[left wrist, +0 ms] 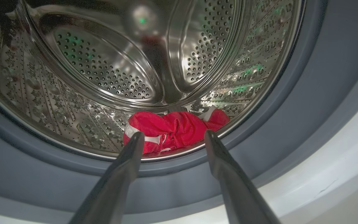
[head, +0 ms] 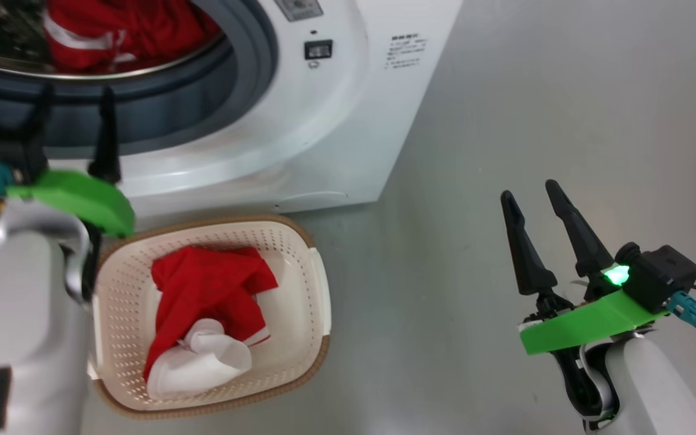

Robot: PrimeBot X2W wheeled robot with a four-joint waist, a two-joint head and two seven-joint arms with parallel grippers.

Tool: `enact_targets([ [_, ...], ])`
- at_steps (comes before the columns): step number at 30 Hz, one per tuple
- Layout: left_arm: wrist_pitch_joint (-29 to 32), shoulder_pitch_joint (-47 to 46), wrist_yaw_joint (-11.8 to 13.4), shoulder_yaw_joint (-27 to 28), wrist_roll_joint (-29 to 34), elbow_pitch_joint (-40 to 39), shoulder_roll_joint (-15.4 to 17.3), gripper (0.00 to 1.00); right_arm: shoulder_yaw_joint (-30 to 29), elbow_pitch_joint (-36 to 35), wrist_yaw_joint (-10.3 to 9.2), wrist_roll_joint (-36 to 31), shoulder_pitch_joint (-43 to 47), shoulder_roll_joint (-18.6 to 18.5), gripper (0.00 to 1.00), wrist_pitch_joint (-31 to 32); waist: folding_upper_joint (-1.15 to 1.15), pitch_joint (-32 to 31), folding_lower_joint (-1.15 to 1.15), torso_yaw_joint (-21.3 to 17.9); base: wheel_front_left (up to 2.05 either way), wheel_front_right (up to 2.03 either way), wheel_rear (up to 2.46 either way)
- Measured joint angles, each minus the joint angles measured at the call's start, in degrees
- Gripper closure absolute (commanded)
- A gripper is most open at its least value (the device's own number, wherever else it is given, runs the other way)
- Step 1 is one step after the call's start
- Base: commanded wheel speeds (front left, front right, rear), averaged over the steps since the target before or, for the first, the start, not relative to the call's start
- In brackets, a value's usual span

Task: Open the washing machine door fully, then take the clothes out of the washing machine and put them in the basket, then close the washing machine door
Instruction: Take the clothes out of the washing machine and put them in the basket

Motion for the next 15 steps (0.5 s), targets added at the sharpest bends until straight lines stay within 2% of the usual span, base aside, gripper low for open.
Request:
enact_targets([
  [5, 2.1, -8.9, 1.3, -0.6, 1.3, 8.9, 2.4, 0.00, 0.6, -0.1, 0.00, 0.0, -1.3, 0.9, 0.00, 0.0, 0.00, 2.5, 0.00, -1.7, 0.00, 0.00, 0.00],
  [15, 4.1, -21.0, 3.2, -1.7, 3.3, 23.2, 6.0, 0.00, 1.2, -0.3, 0.00, 0.1, -3.5, 1.1, 0.00, 0.0, 0.00, 6.4, 0.00, -5.4, 0.00, 0.00, 0.00],
])
